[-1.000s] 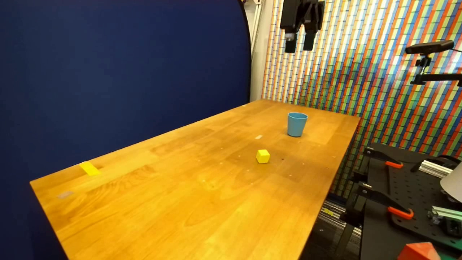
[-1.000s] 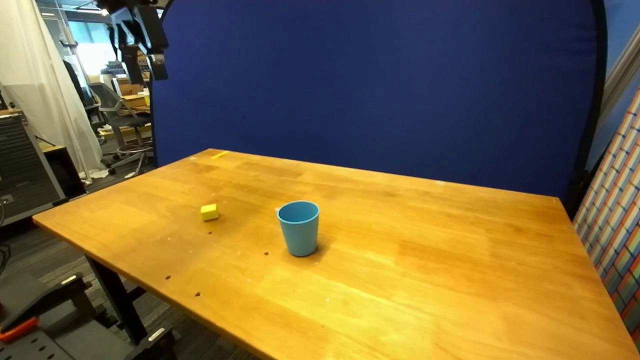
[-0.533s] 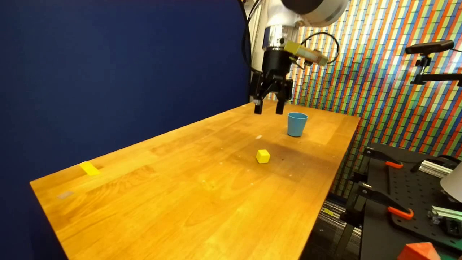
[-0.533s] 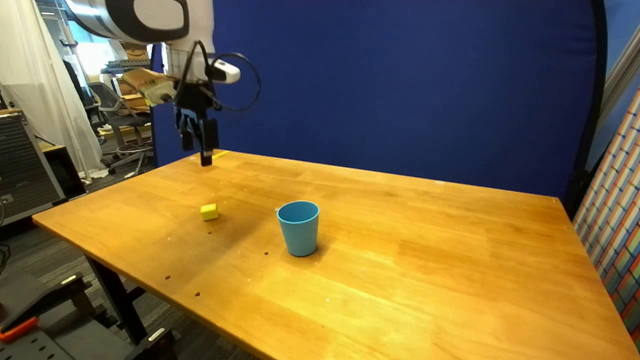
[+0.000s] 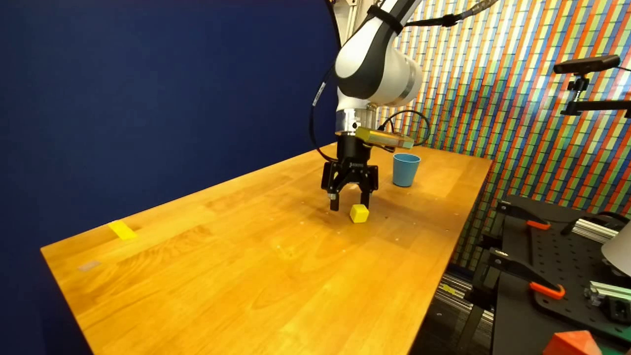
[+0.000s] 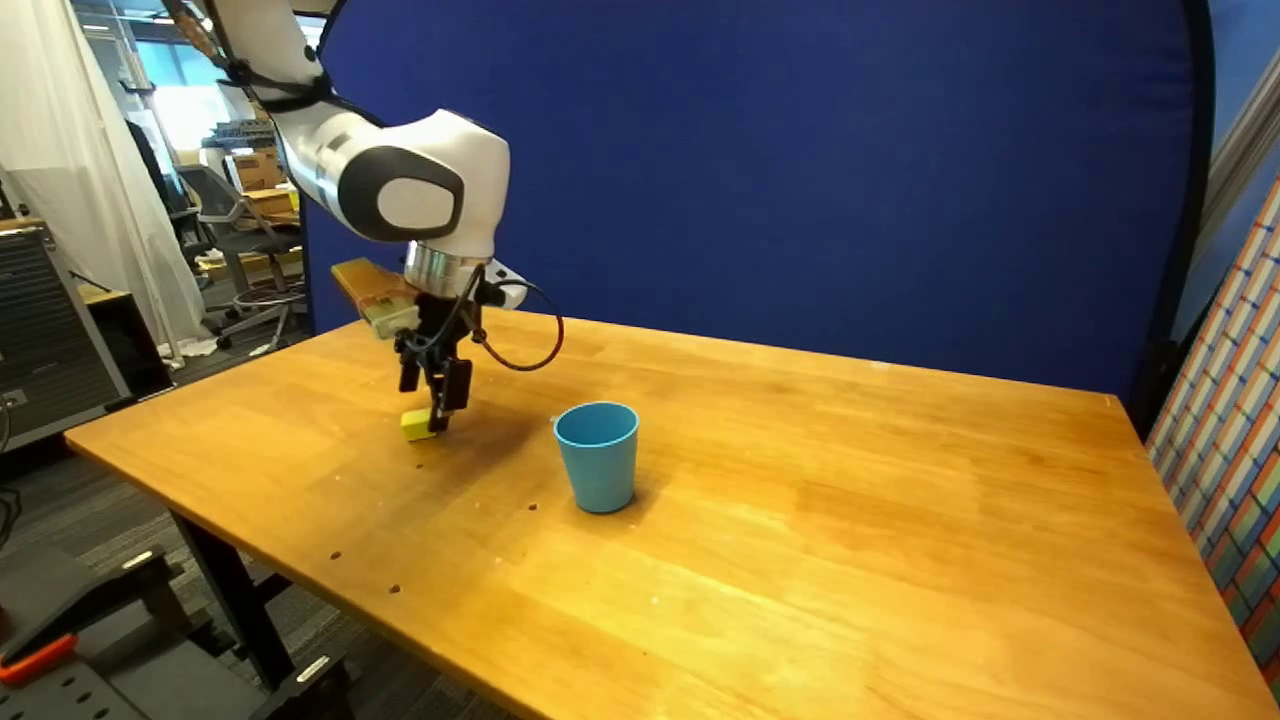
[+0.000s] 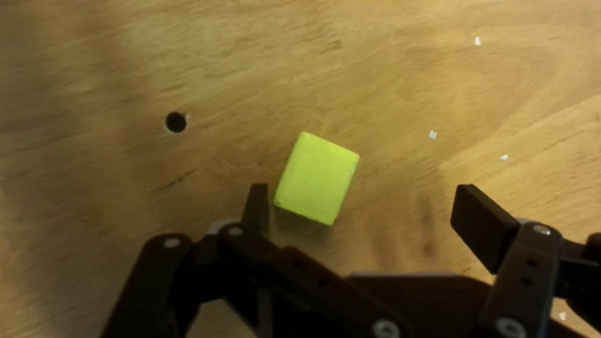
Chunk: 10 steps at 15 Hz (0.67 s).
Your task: Put the block in the cup
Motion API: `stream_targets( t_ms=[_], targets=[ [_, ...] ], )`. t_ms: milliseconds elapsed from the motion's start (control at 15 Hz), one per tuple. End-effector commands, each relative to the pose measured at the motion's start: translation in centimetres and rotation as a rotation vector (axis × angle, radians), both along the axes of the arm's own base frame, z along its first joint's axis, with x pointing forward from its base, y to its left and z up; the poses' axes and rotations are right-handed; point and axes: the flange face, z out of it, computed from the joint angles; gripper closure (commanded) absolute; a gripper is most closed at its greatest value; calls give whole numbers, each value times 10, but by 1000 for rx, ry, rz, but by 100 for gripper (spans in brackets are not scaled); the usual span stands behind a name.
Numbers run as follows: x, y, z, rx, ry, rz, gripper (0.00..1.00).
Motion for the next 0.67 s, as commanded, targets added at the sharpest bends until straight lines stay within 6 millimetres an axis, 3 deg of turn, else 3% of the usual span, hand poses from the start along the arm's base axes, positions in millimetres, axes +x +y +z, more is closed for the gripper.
stream_targets(
  t_ms=[0, 200, 600],
  targets=[
    [19, 3, -23, -1, 21, -31, 0],
    [16, 2, -33, -2, 98, -74, 0],
    [-12, 7, -28, 4, 242, -189, 0]
  ],
)
